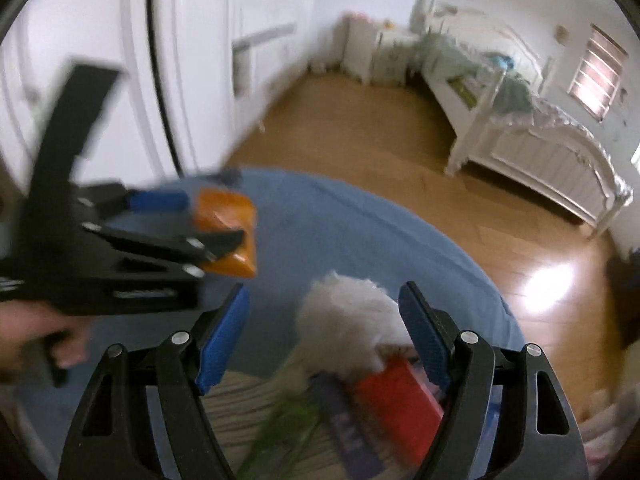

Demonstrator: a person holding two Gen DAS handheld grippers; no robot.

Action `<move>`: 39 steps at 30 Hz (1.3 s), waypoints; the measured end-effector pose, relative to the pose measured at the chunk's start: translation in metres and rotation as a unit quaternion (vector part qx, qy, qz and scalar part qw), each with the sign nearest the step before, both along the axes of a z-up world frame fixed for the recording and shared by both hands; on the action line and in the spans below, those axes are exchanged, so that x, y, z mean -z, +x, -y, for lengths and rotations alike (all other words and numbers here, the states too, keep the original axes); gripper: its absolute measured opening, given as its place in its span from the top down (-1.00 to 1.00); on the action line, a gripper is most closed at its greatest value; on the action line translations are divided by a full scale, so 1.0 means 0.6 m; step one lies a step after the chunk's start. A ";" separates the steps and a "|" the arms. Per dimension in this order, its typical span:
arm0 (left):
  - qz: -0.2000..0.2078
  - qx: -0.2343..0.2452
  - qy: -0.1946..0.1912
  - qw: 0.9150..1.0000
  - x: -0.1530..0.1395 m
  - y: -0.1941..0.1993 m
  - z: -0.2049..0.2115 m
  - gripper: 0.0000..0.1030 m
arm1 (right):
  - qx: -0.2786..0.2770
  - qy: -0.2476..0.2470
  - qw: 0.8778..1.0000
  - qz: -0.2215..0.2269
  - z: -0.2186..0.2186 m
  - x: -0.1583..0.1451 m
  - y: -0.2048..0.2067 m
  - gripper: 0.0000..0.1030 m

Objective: Collect trash
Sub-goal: 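Grasp the orange snack packet with the left tool while the right tool grasps the white fluffy ball, then carry the orange packet and fluffy ball over the black bin and open both tools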

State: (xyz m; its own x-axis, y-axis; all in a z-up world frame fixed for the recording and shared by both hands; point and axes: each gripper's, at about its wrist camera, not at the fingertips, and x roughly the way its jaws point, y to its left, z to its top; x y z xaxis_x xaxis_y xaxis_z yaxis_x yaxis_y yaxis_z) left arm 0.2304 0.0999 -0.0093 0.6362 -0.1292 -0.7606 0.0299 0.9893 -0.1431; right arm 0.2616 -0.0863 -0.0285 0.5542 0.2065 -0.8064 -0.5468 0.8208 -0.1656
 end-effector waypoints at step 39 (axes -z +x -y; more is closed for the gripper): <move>0.087 0.346 -0.097 0.929 -0.096 -0.198 0.516 0.15 | 0.381 0.231 0.874 0.192 0.632 -0.011 -0.401 0.20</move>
State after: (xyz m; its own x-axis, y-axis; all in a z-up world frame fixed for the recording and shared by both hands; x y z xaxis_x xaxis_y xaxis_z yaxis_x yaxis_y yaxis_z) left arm 0.1116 -0.2098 0.0485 0.4603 -0.6771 -0.5741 0.6888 0.6804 -0.2502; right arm 0.0210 -0.4655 -0.0216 0.8843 -0.0867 -0.4589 0.2115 0.9504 0.2280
